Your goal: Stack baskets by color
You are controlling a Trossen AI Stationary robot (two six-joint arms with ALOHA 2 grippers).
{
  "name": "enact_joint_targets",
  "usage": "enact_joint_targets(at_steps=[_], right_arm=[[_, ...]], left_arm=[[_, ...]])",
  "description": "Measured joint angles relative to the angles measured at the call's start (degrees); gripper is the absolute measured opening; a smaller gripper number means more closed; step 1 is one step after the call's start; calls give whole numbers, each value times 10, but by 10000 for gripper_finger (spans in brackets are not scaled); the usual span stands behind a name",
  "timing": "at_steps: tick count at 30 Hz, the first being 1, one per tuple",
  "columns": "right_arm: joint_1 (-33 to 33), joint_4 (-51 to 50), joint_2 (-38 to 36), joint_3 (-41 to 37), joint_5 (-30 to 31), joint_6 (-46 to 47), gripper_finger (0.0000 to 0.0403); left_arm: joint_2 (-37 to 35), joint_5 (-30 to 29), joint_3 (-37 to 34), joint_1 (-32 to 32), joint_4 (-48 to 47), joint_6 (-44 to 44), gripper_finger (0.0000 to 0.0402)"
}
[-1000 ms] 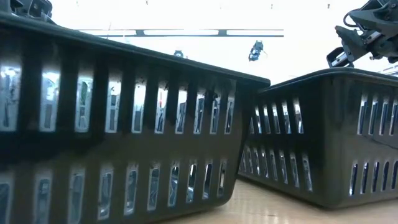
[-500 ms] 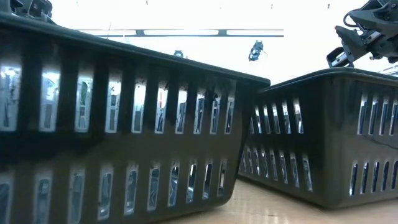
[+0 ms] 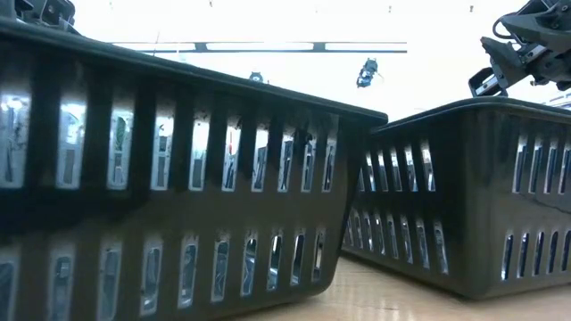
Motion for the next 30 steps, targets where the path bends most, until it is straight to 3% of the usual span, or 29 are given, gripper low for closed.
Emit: enact_joint_targets(at_steps=[30], right_arm=[[0,6,0,0,6,-15,122]], left_arm=[[0,0,0,0,0,0,34]])
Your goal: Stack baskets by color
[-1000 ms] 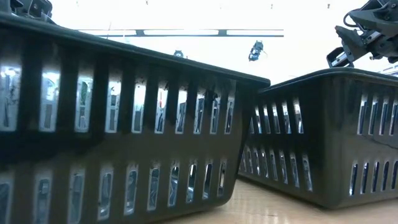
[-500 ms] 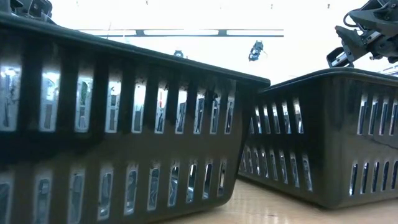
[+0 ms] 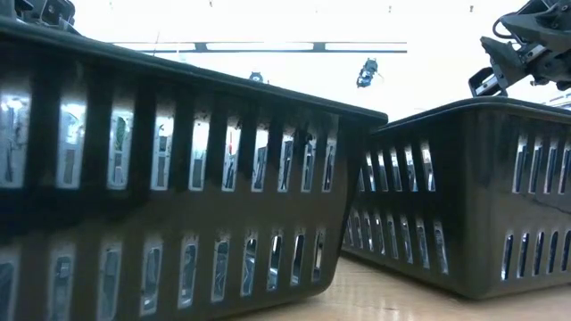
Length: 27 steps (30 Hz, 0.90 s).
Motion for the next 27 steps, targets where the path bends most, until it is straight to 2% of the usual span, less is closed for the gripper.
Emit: enact_joint_targets(at_steps=[4,7,10,13,17,24,27], right_arm=[[0,39,0,0,51,-49,122],[0,99,0,0,132,-107,122],[0,178,0,0,228,-108,122],[-1,219,0,0,279,-109,122],[-1,221,0,0,268,-94,122],[0,220,8,0,170,-57,122],[-1,151,35,18,141,-47,121]], left_arm=[[0,0,0,0,0,0,28],[0,0,0,0,0,0,26],[0,0,0,0,0,0,28],[0,0,0,0,0,0,32],[0,0,0,0,0,0,36],[0,0,0,0,0,0,30],[0,0,0,0,0,0,28]])
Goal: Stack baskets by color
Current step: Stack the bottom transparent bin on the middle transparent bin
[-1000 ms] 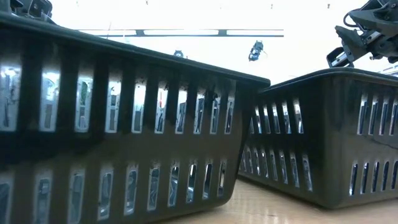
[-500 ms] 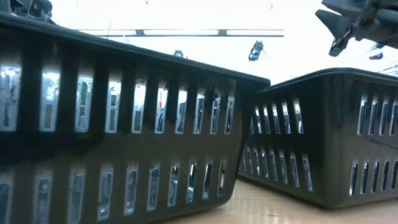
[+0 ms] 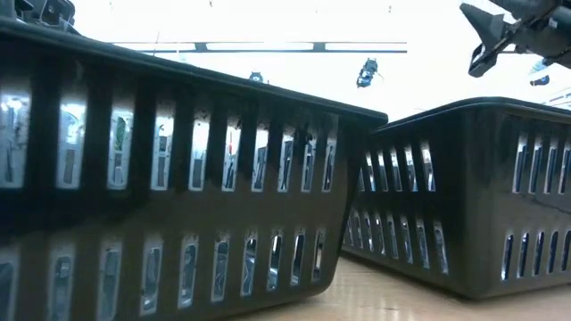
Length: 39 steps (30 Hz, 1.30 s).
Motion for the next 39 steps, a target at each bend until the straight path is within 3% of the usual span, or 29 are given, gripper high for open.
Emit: enact_joint_targets(at_steps=[11,22,28,33,39], right_arm=[[30,-238,187,92,-11,35,117],[126,-465,368,243,48,14,120],[161,-552,451,312,52,5,157],[183,-631,525,370,101,-15,197],[188,-660,596,415,105,-51,202]], left_arm=[[0,0,0,0,0,0,31],[0,0,0,0,0,0,33],[0,0,0,0,0,0,35],[0,0,0,0,0,0,28],[0,0,0,0,0,0,34]])
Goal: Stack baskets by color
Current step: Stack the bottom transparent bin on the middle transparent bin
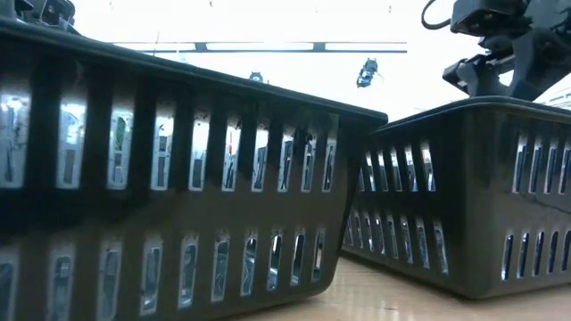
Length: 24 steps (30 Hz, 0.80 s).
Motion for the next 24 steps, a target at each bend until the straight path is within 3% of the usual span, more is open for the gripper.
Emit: enact_joint_targets(at_steps=[15,24], right_arm=[[-9,-47,153,63,-60,-37,156],[-20,-119,246,132,-62,-66,128]], left_arm=[[0,0,0,0,0,0,29],[0,0,0,0,0,0,34]])
